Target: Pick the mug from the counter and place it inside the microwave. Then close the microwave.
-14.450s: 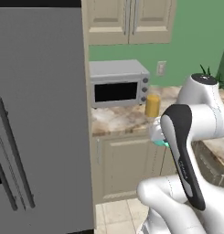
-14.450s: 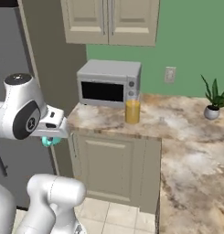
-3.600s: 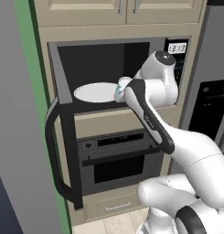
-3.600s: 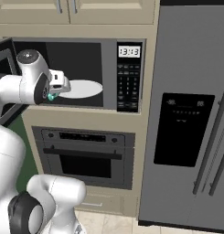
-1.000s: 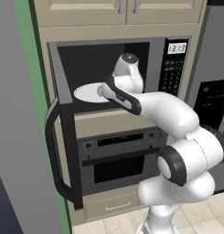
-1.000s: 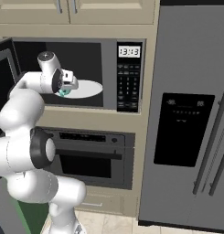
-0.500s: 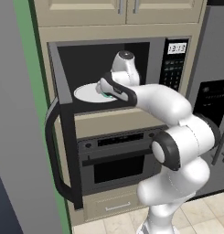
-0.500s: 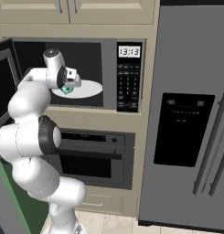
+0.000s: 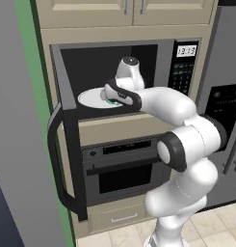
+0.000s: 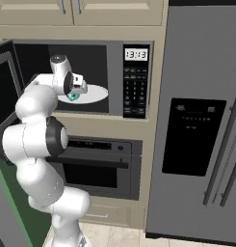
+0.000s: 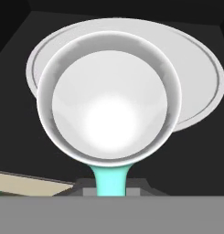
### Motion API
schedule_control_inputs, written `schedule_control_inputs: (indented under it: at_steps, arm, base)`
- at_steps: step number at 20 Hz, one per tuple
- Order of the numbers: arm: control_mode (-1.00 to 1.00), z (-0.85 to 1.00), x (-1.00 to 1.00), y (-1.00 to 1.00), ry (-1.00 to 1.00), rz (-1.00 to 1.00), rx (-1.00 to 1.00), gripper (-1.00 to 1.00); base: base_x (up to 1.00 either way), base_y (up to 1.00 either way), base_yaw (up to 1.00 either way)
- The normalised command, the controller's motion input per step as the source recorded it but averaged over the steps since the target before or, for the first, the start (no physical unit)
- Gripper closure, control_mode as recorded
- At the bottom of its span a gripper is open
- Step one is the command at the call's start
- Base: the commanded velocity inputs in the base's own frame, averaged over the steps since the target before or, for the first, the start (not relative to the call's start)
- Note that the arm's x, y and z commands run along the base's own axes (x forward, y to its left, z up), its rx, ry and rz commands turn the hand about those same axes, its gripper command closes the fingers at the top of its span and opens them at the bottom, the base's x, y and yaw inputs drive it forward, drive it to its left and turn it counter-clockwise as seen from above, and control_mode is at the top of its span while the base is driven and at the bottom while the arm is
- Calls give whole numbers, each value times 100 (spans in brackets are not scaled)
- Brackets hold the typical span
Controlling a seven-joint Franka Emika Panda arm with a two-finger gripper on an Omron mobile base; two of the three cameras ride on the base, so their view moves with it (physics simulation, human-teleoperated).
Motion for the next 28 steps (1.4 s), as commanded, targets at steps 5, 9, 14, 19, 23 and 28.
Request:
schedule_control_inputs:
  at_steps: [5, 9, 14, 19, 23, 28]
  arm:
    - [-100, -16, 22, 0, 0, 0, 0, 100]
    - [-100, -15, 35, 0, 2, 0, 0, 100]
    - [-100, -2, 34, 6, 0, 0, 0, 100]
    - [-100, 0, 47, 7, 0, 0, 0, 100]
    - [-100, 0, 21, 3, 0, 0, 0, 100]
    - [-100, -12, 0, 0, 0, 0, 0, 100]
  base:
    - [0, 0, 0]
    - [0, 0, 0]
    - [0, 0, 0]
    - [0, 0, 0]
    - [0, 0, 0]
    - [0, 0, 0]
